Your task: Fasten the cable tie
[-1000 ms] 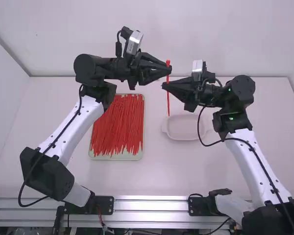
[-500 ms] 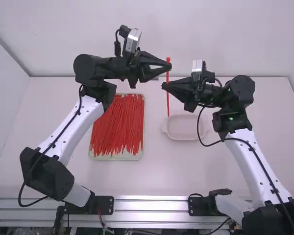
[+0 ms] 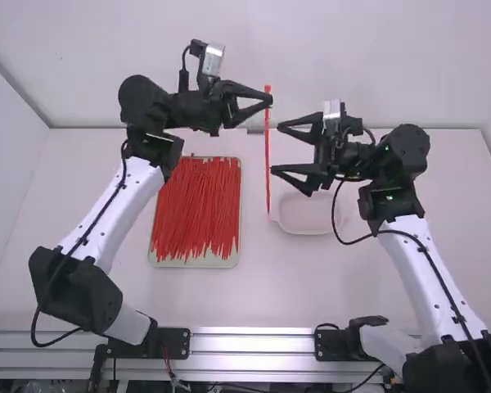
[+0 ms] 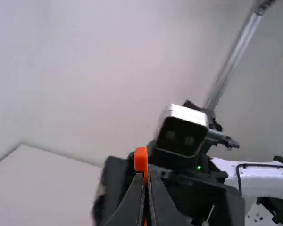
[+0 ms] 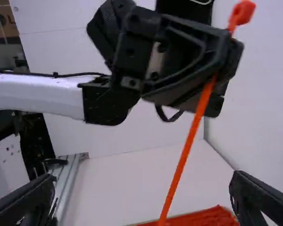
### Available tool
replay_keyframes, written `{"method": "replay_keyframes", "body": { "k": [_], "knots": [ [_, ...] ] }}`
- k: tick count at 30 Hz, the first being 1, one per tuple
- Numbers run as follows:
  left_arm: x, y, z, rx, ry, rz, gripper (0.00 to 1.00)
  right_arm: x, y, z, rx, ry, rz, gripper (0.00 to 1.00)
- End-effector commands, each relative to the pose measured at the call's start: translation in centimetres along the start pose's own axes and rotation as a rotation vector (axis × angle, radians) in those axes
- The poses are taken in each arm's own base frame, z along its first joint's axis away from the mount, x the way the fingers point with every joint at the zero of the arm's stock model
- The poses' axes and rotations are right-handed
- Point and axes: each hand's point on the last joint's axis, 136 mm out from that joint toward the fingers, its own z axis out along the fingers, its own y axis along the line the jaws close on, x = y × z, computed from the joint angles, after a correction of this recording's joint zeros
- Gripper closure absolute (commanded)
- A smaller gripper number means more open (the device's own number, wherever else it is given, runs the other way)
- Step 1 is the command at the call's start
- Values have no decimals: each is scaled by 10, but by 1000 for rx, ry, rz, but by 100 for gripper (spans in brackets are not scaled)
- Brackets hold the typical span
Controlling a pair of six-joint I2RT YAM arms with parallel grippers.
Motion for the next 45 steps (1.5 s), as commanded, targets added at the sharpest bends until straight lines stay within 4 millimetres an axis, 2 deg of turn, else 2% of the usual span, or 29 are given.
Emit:
{"method": "replay_keyframes", "body": {
  "k": [1, 4, 6, 7, 10, 14, 19, 22, 25, 27, 29, 33, 34, 35, 38, 41, 45],
  "knots": [
    [-20, 11, -15, -73, -46, 34, 98, -4, 11, -8, -74, 32, -17, 1],
    [-18, 42, -34, -191, -59, -13, 98, 0, 18, -14, -122, 53, -65, 2],
    [-15, 54, -39, -240, -61, -32, 98, 2, 22, -15, -145, 59, -96, 1],
    [-8, 69, -44, -309, -58, -51, 98, 4, 28, -15, -180, 66, -140, 2],
    [5, 90, -49, -395, -48, -88, 98, 7, 37, -12, -235, 72, -182, 2],
    [24, 114, -51, -422, -20, -154, 98, 9, 41, -8, -256, 69, -205, 2],
    [56, 153, -59, -457, 13, -265, 98, 21, 32, -8, -221, 76, -125, 2],
    [72, 170, -64, -489, 21, -346, 98, 28, 27, -13, -204, 70, -212, 2],
    [93, 184, -70, -516, 29, -506, 98, 41, 21, -20, -186, 61, -373, 1],
    [100, 185, -71, -509, 18, -634, 98, 46, 20, -23, -183, 55, -471, 2],
    [104, 176, -65, -451, 10, -816, 98, 51, 19, -26, -178, 48, -608, 2],
    [101, 161, -58, -371, 11, -1003, 98, 56, 21, -26, -185, 38, -741, 2],
    [99, 157, -57, -351, 7, -1095, 98, 57, 22, -23, -191, 35, -788, 1],
    [99, 157, -57, -351, 7, -1095, 98, 57, 22, -23, -191, 35, -788, 1],
    [94, 144, -48, -291, 7, -1315, 98, 60, 20, -17, -184, 44, -915, 1],
    [85, 135, -45, -248, 11, -1389, 98, 63, 18, -11, -179, 57, -1017, 2],
    [68, 132, -42, -217, -23, -1370, 98, 66, 25, -1, -211, 38, -1198, 1]
  ]
}}
